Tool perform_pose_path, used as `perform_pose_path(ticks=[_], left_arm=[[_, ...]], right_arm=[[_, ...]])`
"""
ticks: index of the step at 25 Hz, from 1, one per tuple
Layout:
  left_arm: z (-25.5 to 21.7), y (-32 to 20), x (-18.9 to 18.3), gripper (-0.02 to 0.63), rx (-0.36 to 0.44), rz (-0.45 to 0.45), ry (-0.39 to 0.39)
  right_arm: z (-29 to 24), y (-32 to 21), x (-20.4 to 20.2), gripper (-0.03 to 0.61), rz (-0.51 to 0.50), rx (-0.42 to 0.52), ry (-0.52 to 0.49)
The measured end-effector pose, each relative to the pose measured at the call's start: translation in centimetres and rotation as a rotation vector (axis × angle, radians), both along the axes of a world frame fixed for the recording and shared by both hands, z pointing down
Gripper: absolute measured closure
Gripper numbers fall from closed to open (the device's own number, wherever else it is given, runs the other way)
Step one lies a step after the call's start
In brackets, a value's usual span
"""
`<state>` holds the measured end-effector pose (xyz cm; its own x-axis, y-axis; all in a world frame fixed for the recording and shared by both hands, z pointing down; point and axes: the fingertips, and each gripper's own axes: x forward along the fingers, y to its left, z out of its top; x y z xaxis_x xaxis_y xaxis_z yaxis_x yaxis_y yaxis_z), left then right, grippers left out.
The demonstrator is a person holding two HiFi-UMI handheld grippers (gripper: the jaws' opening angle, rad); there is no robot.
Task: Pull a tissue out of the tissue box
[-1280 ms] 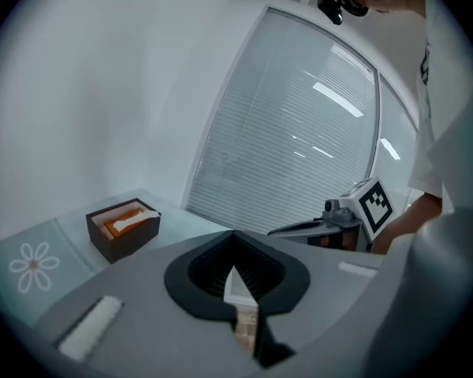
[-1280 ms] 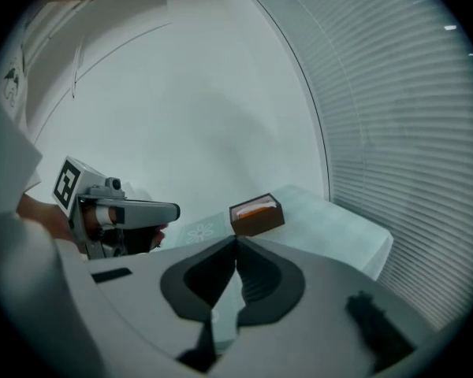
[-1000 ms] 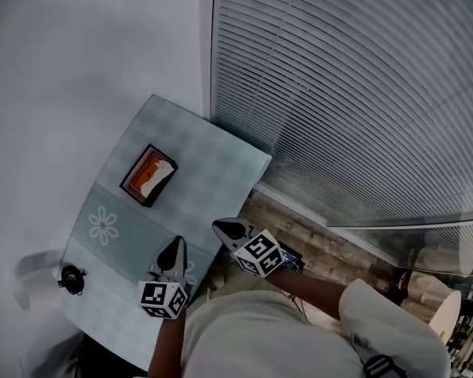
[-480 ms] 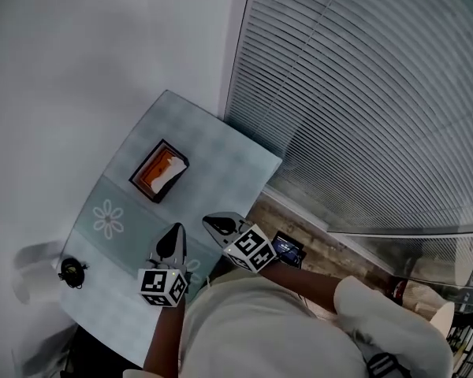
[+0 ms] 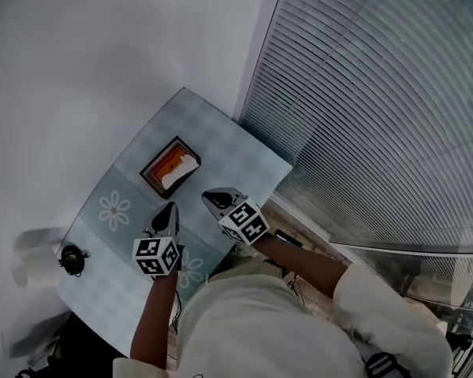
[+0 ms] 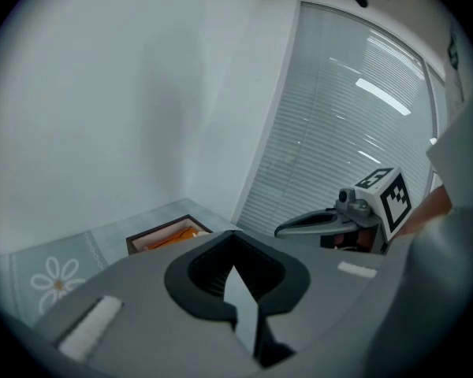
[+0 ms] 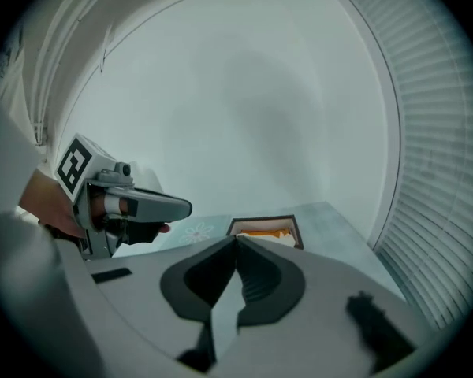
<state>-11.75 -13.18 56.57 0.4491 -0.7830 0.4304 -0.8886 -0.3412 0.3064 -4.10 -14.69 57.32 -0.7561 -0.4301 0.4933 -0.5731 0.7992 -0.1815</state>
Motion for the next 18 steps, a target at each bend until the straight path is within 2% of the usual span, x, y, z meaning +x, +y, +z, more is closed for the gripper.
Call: perform_pose_path(ticks=[5, 11, 12, 13, 14, 18], left_arm=[[3.1, -3.0, -1.8, 0.609, -0.055, -0.078, -0.002], [6.0, -5.2, -2.4, 0.609, -0.111, -0.088, -0.027], [6.3, -5.4, -2.3, 0.609, -0.112, -0.082, -0.034], [6.5, -5.5, -2.3, 0.609, -0.113, -0.078, -0.04], [6.8, -5.6, -2.4, 0.609, -0.118, -0.078, -0.046], [8.2, -6.1, -3.4, 0.607, -0.161, -0.099, -0.075]], right_arm=[[2.2, -3.4, -2.1, 0.565, -0.038, -0.006, 0.041], [6.0, -5.5, -3.8, 0.563, -0.092, -0.038, 0.103], [6.6, -5.6, -4.0, 0.547, -0.102, -0.044, 0.114], [7.2, -5.8, -4.2, 0.478, -0.109, -0.045, 0.128], [7.8, -6.1, -4.3, 0.456, -0.113, -0.041, 0.143], [9.4, -7.4, -4.9, 0.414, -0.132, -0.004, 0.214]])
